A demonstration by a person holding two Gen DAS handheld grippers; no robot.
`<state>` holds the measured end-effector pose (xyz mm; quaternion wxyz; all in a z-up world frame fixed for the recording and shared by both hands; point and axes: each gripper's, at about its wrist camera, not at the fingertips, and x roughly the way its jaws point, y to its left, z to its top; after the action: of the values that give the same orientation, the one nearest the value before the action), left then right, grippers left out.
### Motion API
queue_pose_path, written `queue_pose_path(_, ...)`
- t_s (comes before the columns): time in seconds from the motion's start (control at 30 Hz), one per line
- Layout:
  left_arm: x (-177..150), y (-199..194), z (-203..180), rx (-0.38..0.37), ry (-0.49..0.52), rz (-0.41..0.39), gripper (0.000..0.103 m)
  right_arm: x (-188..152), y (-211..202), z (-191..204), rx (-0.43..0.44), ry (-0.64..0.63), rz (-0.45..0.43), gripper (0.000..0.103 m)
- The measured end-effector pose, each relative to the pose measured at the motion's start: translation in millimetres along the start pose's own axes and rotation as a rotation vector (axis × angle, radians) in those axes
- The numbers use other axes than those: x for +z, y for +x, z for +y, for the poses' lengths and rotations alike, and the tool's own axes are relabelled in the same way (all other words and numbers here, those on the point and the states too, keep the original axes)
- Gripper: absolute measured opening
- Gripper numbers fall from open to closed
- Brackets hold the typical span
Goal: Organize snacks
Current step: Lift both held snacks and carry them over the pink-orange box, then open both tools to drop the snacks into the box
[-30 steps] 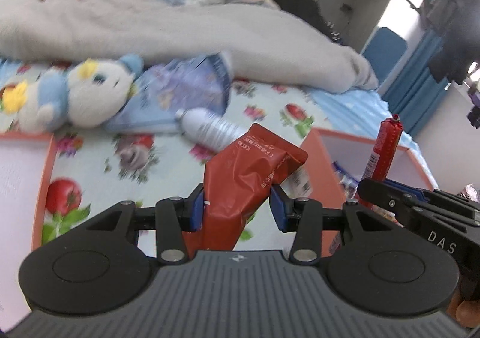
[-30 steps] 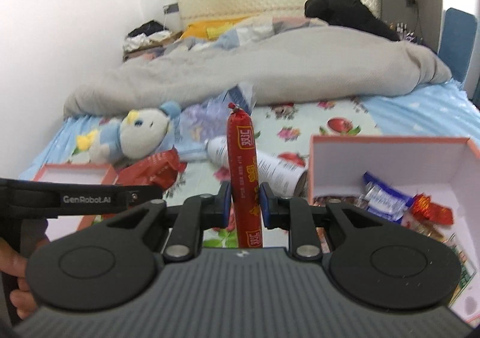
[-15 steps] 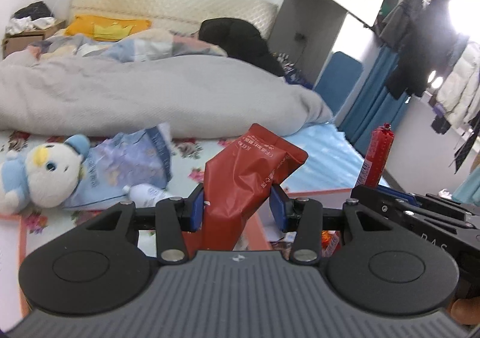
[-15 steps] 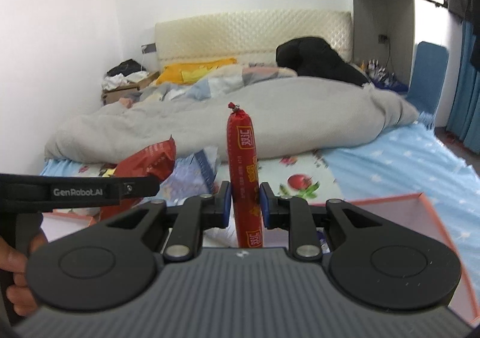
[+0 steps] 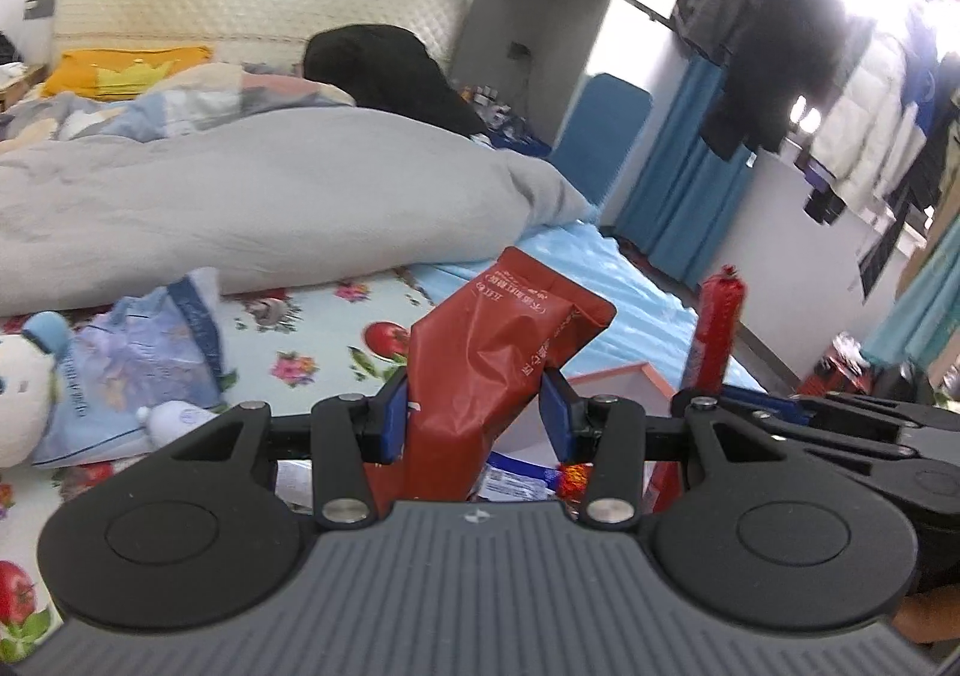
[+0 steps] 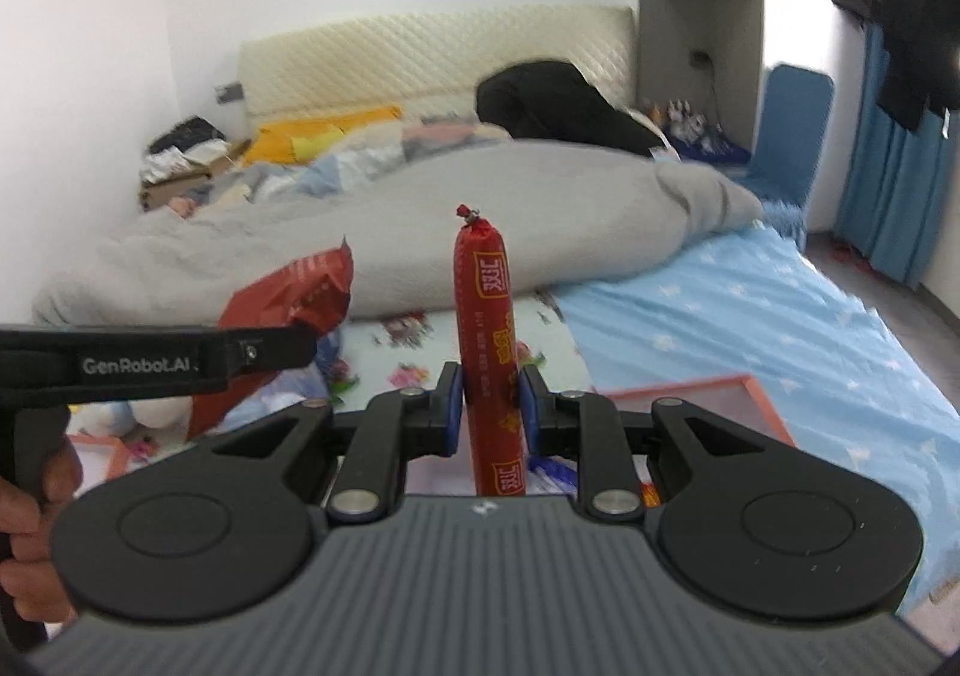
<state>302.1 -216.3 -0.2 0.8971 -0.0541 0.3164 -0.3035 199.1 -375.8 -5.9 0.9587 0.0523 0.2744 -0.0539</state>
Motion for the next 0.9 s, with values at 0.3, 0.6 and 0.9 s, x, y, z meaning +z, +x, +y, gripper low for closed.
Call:
queue_pose_path(0.3,-28.5,72.5,-15.4,-0.022,0.027,0.204,0.050,-33.9,35.6,-35.1,-0.037,0.045,0.165,0.024)
queue_pose_path(0.6,-43.2,102.8,-22.3,-0.012,0.068,0.290,0.051,-62.4,53.2,-56.4,-0.056,0.095,0.244,0.024)
queue_pose_path(0.9,-31.7,98.4,-23.1,0.003,0.046,0.281,0.077,-60.4,47.6,-67.6,-0.070,0.140,0.233,0.060)
